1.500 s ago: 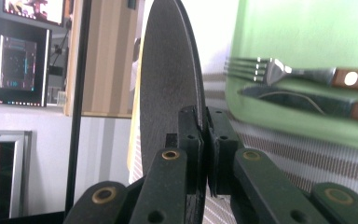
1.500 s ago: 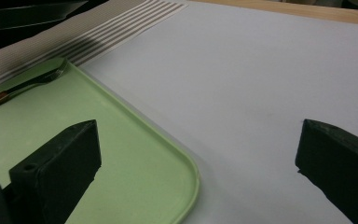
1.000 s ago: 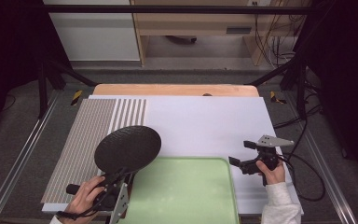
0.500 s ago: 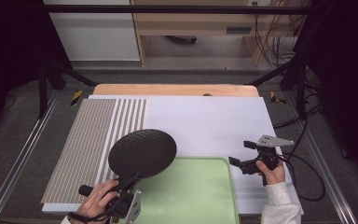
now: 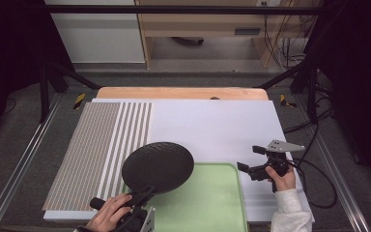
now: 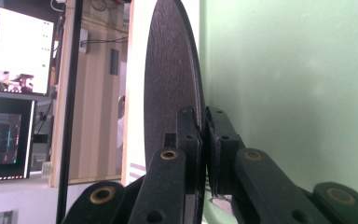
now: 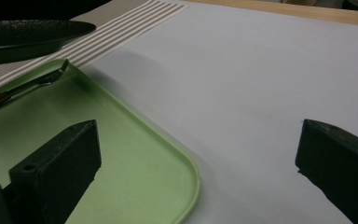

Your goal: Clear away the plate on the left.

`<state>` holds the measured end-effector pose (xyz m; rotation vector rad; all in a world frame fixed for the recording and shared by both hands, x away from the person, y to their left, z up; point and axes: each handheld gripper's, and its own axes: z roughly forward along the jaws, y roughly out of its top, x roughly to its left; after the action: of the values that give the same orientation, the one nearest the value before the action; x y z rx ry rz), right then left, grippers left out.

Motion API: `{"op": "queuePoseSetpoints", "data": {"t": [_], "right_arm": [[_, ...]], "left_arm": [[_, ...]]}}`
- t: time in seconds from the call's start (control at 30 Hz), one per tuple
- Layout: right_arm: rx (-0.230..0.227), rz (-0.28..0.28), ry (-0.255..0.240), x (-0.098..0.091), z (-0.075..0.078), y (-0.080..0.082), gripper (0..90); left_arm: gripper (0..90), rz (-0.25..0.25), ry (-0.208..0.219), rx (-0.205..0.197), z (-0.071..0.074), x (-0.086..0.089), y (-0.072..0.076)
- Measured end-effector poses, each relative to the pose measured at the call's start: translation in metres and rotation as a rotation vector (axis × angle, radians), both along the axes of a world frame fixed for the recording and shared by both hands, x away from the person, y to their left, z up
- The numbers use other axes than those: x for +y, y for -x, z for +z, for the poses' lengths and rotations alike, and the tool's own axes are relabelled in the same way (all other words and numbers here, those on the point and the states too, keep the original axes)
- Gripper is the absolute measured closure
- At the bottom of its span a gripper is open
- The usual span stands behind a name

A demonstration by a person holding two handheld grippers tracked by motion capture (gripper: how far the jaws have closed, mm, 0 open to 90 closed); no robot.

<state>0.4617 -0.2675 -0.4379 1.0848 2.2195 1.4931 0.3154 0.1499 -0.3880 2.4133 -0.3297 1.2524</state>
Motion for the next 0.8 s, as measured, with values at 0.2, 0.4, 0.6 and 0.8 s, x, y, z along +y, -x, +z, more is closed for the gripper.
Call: {"op": "queuePoseSetpoints", "data": {"t": [0.2,0.4,0.6,0.8], "right_arm": [[0.000,0.000,0.000,0.000,0.000,0.000,0.6],[0.002,0.000,0.002,0.000,0.000,0.000,0.6],[0.002,0.000,0.002,0.000,0.000,0.000,0.6],[0.002,0.000,0.002,0.000,0.000,0.000,0.6]], "left_arm": [[84.6,-0.011,-0.003,0.017,-0.003,-0.004,0.006],[84.5,-0.022,-0.003,0.026,-0.004,-0.007,0.012],[84.5,-0.039,-0.006,0.045,-0.008,-0.012,0.017],[84.2,-0.057,-0.009,0.064,-0.012,-0.018,0.021]]}}
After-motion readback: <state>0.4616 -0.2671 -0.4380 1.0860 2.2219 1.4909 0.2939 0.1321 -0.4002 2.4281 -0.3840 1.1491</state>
